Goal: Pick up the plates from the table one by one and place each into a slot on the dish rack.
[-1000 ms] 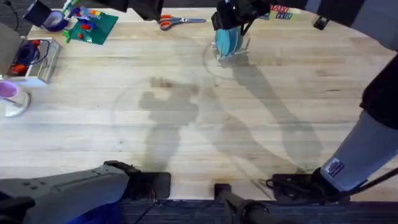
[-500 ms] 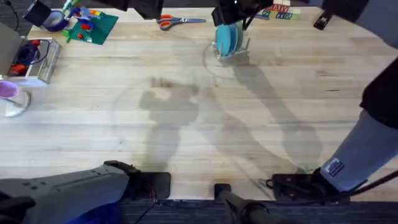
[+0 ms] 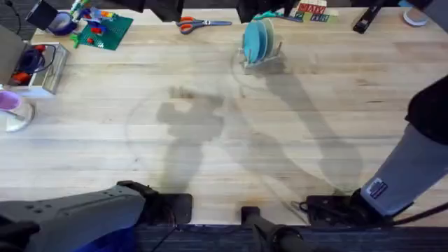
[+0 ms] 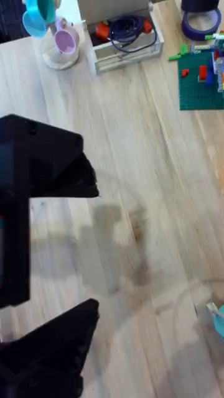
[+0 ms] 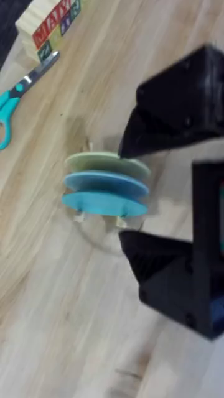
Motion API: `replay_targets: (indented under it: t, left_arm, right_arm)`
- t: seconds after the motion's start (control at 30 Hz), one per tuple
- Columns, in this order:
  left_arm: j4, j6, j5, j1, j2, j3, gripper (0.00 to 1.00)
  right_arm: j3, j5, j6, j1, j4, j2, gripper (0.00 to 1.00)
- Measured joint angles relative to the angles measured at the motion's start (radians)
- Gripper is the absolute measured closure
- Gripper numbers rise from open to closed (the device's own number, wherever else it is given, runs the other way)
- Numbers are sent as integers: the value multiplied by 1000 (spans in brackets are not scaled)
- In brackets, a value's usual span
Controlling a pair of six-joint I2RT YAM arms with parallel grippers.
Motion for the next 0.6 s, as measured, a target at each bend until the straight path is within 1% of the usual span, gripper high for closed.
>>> replay_targets:
  t: [0.03, 0.1, 0.13, 0.3, 0.43, 0.6]
  left_arm:
    - [0, 0, 0, 0, 0, 0, 7]
    - [0, 0, 0, 0, 0, 0, 8]
    - [0, 0, 0, 0, 0, 0, 6]
    - [0, 0, 0, 0, 0, 0, 7]
    - [0, 0, 0, 0, 0, 0, 6]
    - [0, 0, 0, 0, 0, 0, 7]
  right_arm:
    - [13, 0, -2, 0, -23, 0, 255]
    - [39, 0, -3, 0, -64, 0, 49]
    - [52, 0, -4, 0, -86, 0, 17]
    - [89, 0, -3, 0, -163, -1, 7]
    - [92, 0, -3, 0, -237, -5, 7]
    - [92, 0, 1, 0, -338, -38, 6]
